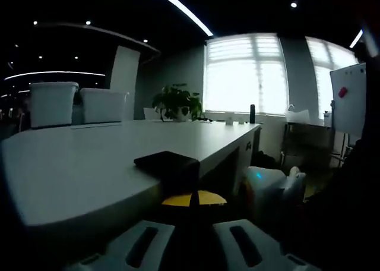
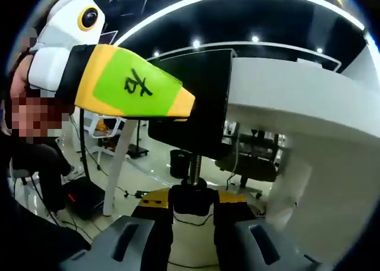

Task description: Clamp the fixed fixture on the desktop, loosen the retaining clip, secure it to the edge of the desk, and tighten the retaining clip.

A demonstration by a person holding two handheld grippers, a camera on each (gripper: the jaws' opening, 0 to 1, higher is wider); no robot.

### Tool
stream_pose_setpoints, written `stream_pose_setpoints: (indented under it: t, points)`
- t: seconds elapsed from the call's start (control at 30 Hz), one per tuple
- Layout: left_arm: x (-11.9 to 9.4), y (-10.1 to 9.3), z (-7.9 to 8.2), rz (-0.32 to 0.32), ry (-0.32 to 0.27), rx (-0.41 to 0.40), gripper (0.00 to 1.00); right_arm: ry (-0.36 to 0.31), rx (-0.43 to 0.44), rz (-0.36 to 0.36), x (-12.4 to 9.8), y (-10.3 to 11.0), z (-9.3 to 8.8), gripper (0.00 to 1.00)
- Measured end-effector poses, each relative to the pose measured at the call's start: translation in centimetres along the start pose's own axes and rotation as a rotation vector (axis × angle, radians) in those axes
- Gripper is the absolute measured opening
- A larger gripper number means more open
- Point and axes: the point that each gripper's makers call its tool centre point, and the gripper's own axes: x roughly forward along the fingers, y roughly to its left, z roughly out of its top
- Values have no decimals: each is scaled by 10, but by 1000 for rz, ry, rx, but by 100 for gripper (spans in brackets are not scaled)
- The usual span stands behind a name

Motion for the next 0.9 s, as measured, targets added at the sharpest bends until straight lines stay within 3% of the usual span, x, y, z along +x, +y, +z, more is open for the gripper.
stream_pose_setpoints:
  t: [0.27, 0.43, 0.6, 0.67, 0.9]
  points:
    - [3, -5, 0, 22, 18, 13, 1, -26, -58, 164, 3, 3, 1, 23]
    - [4, -8, 0, 8, 25, 19, 1, -43, -65, 311, 4, 7, -1, 23]
    - [5, -10, 0, -6, 24, 7, 1, -72, -115, 393, 12, 4, -3, 23]
    - [5, -9, 0, -13, 16, -36, 1, -94, -128, 393, 12, 3, -4, 23]
    - [4, -11, -1, -20, 15, -29, 1, -111, -129, 397, 10, 7, -3, 24]
